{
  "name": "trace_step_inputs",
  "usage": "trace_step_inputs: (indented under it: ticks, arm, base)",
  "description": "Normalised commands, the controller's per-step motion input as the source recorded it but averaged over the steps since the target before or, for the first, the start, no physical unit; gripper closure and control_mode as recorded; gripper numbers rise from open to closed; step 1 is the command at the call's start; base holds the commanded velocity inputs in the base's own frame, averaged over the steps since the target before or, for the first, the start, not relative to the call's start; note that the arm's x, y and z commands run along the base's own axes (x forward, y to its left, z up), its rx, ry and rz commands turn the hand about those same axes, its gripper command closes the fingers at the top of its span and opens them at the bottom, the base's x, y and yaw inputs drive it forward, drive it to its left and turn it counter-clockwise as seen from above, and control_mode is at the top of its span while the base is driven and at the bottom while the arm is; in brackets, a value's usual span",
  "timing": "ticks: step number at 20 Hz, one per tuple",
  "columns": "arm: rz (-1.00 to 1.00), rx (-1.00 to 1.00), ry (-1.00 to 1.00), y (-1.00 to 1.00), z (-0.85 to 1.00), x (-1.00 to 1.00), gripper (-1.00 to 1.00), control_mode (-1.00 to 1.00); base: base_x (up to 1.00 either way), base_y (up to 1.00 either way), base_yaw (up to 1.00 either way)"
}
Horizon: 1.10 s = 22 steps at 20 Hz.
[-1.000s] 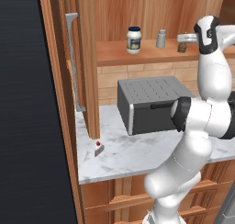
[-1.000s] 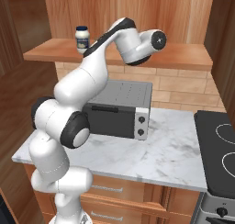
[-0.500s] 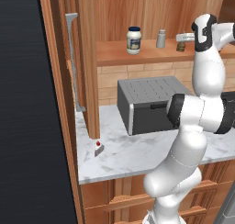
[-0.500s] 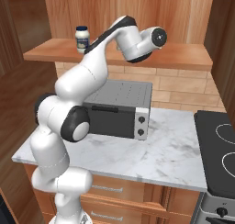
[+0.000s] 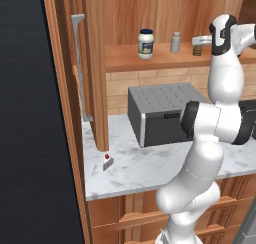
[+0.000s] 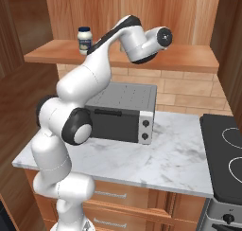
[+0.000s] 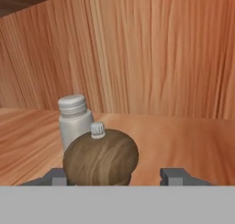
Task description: There are various items on the counter. Only move the condiments/shakers into the cabinet.
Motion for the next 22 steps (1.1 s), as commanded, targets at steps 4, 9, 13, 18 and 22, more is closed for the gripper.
trace_step_inputs:
  ticks: [4,9,13,18,22]
  arm:
    - [0.00,0.00,-0.01,0.00,0.00,-0.06,-1.00,-1.00]
    - [0.00,0.00,-0.02,0.00,0.00,-0.16,-1.00,-1.00]
    - [0.00,0.00,-0.02,0.00,0.00,-0.28,-1.00,-1.00]
    - [0.00,-0.01,-0.01,0.00,0.00,-0.35,-1.00,-1.00]
    - [0.00,-0.01,0.00,0.00,-0.01,-0.48,-1.00,-1.00]
  base:
    - [0.00,0.00,0.00]
    - [0.00,0.00,0.00]
    - [0.00,0.00,0.00]
    - [0.00,0.00,0.00]
    - [0.00,0.00,0.00]
